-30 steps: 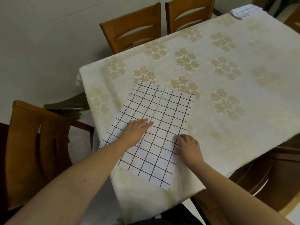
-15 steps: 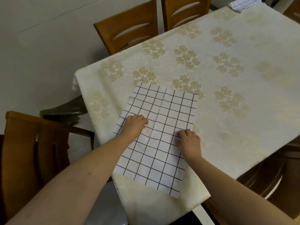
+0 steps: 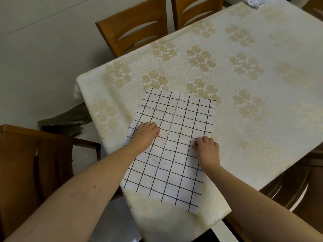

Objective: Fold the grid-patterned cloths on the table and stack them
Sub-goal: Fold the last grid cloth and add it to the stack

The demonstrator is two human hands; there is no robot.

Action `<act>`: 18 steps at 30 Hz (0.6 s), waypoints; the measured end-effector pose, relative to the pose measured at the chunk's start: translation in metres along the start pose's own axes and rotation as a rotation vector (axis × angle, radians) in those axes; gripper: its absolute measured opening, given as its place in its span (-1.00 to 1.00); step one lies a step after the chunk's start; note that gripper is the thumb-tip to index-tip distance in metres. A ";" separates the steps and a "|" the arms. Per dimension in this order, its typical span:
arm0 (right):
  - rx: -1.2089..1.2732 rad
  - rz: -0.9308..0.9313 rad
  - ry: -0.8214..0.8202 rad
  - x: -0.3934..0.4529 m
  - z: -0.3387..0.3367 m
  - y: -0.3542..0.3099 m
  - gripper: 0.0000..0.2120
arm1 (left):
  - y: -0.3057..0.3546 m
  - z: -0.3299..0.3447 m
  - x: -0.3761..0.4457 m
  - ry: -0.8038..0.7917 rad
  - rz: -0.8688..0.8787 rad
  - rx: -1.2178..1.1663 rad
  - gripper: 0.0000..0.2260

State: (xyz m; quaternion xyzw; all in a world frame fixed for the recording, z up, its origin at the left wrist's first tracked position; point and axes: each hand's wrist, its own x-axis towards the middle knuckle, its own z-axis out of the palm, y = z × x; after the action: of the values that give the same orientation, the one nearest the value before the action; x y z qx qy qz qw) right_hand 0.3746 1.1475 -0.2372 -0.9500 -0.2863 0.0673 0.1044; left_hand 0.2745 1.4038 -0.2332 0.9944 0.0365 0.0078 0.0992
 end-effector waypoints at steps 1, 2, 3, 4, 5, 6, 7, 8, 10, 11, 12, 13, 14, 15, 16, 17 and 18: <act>-0.013 -0.018 0.020 -0.001 -0.001 0.000 -0.89 | 0.000 -0.001 -0.001 0.016 -0.001 0.003 -0.75; -0.021 -0.038 0.052 -0.002 -0.002 0.000 -0.88 | 0.001 -0.002 -0.002 0.035 -0.004 0.004 -0.75; -0.021 -0.060 0.092 -0.004 -0.005 0.001 -0.87 | 0.002 -0.005 -0.002 0.054 -0.009 -0.001 -0.76; -0.012 -0.085 0.132 -0.005 -0.008 0.003 -0.87 | 0.002 -0.010 -0.002 0.067 -0.013 -0.021 -0.77; 0.009 -0.111 0.162 -0.005 -0.013 0.004 -0.90 | 0.002 -0.014 -0.002 0.080 -0.013 -0.042 -0.76; 0.038 -0.137 0.183 -0.005 -0.018 0.006 -0.92 | 0.002 -0.020 -0.002 0.092 -0.013 -0.061 -0.74; 0.061 -0.162 0.196 -0.005 -0.024 0.007 -0.94 | 0.003 -0.025 -0.001 0.106 -0.014 -0.076 -0.71; 0.076 -0.184 0.205 -0.004 -0.031 0.008 -0.95 | 0.004 -0.031 0.000 0.118 -0.013 -0.087 -0.69; 0.097 -0.210 0.229 0.000 -0.044 0.010 -0.97 | 0.007 -0.040 0.001 0.171 -0.006 -0.088 -0.70; 0.104 -0.219 0.248 0.002 -0.049 0.011 -0.97 | 0.009 -0.045 0.002 0.198 -0.005 -0.088 -0.74; 0.099 -0.229 0.265 0.005 -0.054 0.012 -0.93 | 0.010 -0.051 0.004 0.216 -0.002 -0.084 -0.78; 0.078 -0.247 0.271 0.007 -0.059 0.014 -0.86 | 0.011 -0.058 0.005 0.227 -0.001 -0.073 -0.80; 0.047 -0.274 0.270 0.010 -0.065 0.016 -0.78 | 0.011 -0.066 0.006 0.226 -0.003 -0.059 -0.79; 0.015 -0.307 0.271 0.012 -0.070 0.017 -0.70 | 0.010 -0.074 0.006 0.217 0.005 -0.045 -0.77; -0.005 -0.342 0.274 0.013 -0.076 0.017 -0.64 | 0.010 -0.083 0.006 0.212 0.034 -0.023 -0.76; -0.012 -0.366 0.282 0.014 -0.082 0.015 -0.61 | 0.008 -0.091 0.004 0.213 0.081 0.014 -0.76; -0.009 -0.378 0.298 0.015 -0.088 0.013 -0.62 | 0.006 -0.098 0.002 0.208 0.130 0.058 -0.75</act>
State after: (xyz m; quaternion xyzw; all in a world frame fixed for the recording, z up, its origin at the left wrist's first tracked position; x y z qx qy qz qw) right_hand 0.4102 1.1313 -0.1562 -0.8794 -0.4408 -0.0955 0.1521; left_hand 0.2746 1.4169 -0.1362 0.9909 -0.0177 0.1162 0.0654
